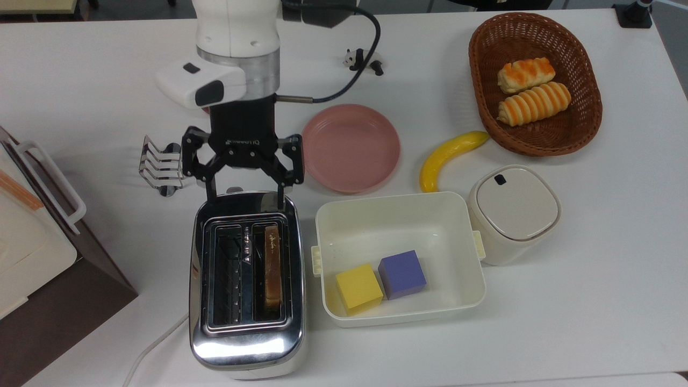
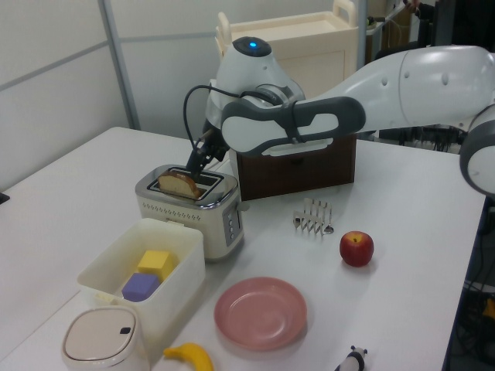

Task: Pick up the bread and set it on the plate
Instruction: 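Lower the open gripper over the bread slice in the toaster slot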

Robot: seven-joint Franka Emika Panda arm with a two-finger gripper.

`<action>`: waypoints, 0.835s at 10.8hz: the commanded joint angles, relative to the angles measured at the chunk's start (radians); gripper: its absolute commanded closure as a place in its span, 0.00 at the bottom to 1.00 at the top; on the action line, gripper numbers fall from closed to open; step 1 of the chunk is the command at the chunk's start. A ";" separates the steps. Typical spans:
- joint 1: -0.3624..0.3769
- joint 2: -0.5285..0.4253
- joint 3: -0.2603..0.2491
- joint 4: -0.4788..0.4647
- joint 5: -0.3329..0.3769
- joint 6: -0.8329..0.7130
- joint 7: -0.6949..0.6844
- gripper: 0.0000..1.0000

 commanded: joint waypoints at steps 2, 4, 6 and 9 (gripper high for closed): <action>0.049 0.058 -0.007 0.066 0.004 0.060 0.018 0.01; 0.057 0.076 -0.009 0.068 0.003 0.075 0.020 0.02; 0.057 0.099 -0.010 0.068 0.001 0.117 0.020 0.05; 0.055 0.122 -0.013 0.069 -0.023 0.149 0.018 0.30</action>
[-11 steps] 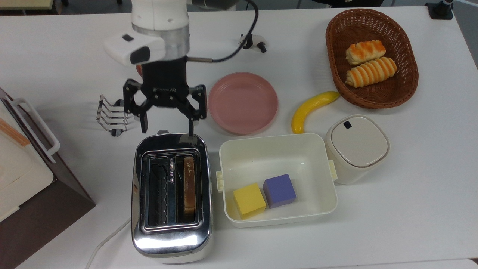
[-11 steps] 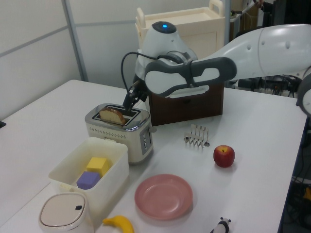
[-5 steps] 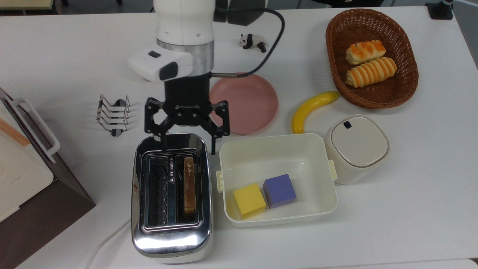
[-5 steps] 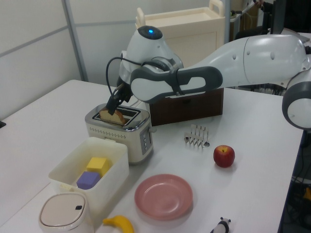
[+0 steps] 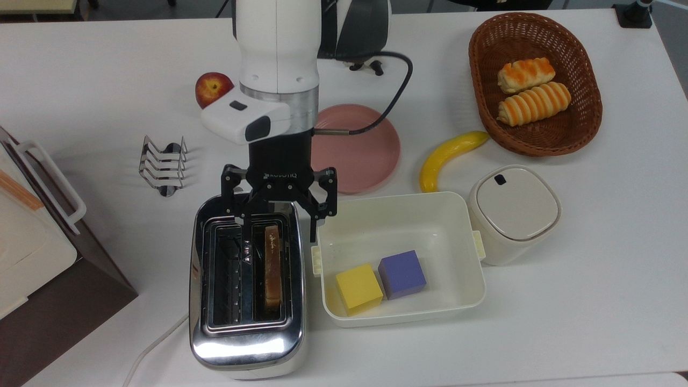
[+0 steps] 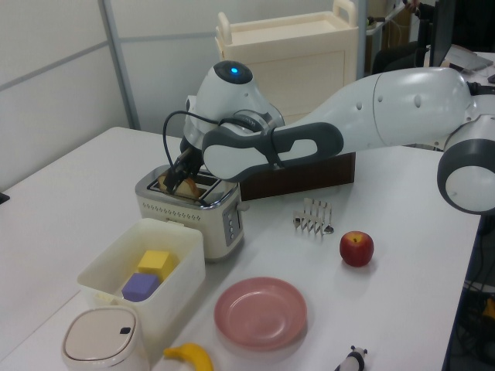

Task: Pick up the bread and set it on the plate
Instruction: 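Lower the open gripper over the bread slice in the toaster slot, then close the gripper on the bread slice and lift it out of the slot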

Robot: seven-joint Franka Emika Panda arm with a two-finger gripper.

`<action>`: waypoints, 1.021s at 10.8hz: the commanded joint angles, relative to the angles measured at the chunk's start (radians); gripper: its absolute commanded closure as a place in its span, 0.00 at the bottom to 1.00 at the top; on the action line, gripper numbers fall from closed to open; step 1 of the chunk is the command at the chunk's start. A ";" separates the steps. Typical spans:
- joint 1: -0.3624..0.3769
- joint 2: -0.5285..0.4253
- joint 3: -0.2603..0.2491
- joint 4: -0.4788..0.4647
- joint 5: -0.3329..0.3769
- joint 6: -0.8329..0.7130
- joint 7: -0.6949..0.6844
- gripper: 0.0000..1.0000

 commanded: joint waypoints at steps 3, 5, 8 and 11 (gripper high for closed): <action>0.005 0.020 -0.017 0.016 -0.042 0.026 0.008 0.84; 0.007 0.003 -0.022 0.018 -0.051 0.020 0.008 0.94; 0.004 -0.063 -0.028 0.016 -0.045 0.015 0.017 0.93; 0.001 -0.176 -0.026 0.007 -0.034 -0.023 0.072 0.93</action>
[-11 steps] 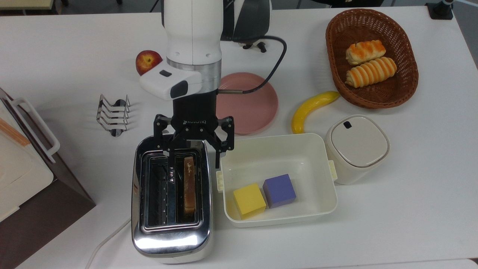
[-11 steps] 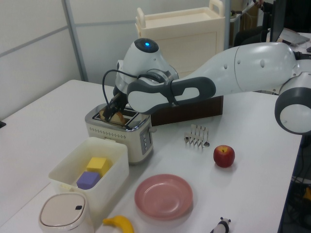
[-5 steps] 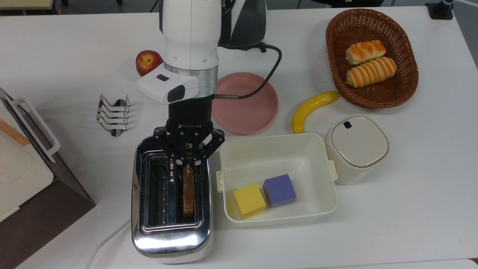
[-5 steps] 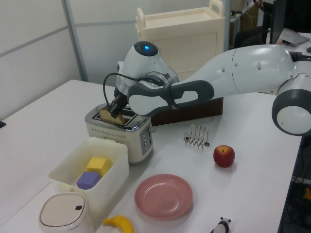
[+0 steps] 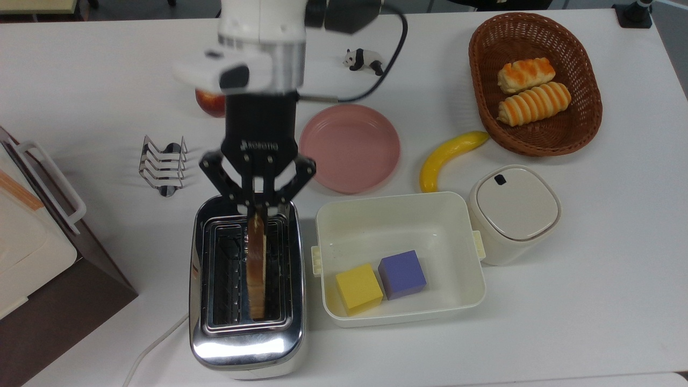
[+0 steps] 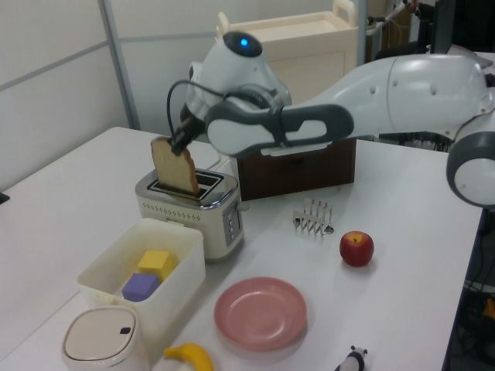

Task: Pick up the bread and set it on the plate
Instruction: 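Close the gripper on the bread slice and lift it out of the slot, then carry the held bread slice over the pink plate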

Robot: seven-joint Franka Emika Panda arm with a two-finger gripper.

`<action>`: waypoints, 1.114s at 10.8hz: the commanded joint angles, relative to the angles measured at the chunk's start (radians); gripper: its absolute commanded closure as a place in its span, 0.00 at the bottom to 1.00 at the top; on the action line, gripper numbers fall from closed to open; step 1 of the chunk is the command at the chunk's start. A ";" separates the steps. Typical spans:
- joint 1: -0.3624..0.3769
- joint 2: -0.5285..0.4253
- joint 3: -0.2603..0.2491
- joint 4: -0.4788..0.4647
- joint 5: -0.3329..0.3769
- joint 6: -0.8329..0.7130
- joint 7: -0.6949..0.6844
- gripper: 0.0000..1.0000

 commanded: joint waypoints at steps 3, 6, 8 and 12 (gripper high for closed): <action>0.001 -0.203 0.002 -0.057 0.034 -0.257 0.041 0.92; 0.016 -0.271 0.013 -0.088 0.034 -0.564 -0.229 0.91; 0.032 -0.306 0.036 -0.126 0.013 -0.620 -0.261 0.91; 0.153 -0.429 0.042 -0.416 -0.162 -0.556 -0.279 0.91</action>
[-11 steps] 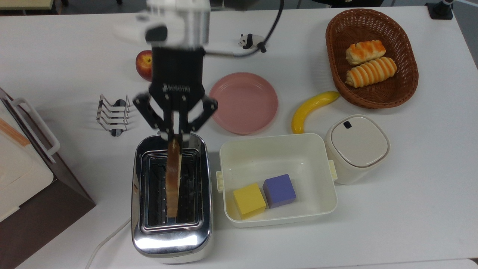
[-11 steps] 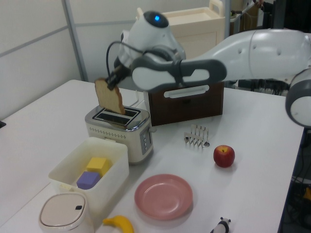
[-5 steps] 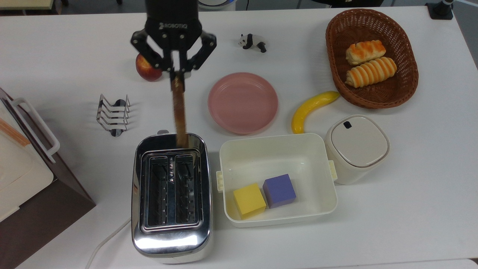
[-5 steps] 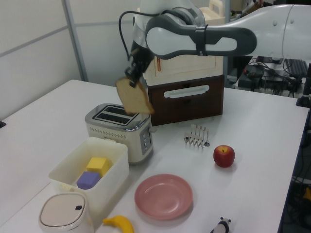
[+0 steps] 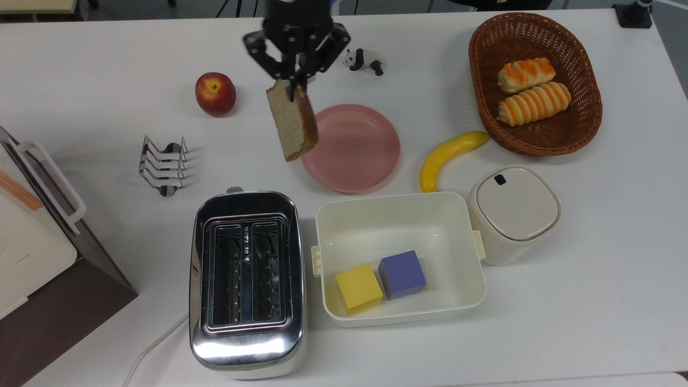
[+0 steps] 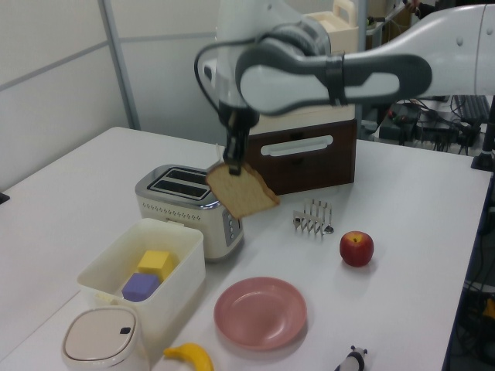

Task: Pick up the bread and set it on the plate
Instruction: 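Carry the held bread slice over the pink plate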

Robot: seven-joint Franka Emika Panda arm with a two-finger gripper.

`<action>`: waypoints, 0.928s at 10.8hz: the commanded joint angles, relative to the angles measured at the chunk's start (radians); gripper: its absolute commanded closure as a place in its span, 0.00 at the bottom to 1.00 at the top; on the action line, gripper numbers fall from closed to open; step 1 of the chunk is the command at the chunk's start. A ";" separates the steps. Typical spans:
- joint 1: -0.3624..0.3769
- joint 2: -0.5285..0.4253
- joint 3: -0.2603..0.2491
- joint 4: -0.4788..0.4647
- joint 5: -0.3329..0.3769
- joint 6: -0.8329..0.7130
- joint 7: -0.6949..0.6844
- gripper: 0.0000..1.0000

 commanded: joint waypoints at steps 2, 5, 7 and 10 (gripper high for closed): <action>0.106 -0.110 -0.004 -0.261 -0.134 0.075 -0.011 0.91; 0.143 -0.113 -0.004 -0.356 -0.257 0.123 -0.002 0.91; 0.174 -0.096 -0.004 -0.411 -0.348 0.202 0.139 0.91; 0.224 -0.053 -0.004 -0.409 -0.365 0.215 0.253 0.91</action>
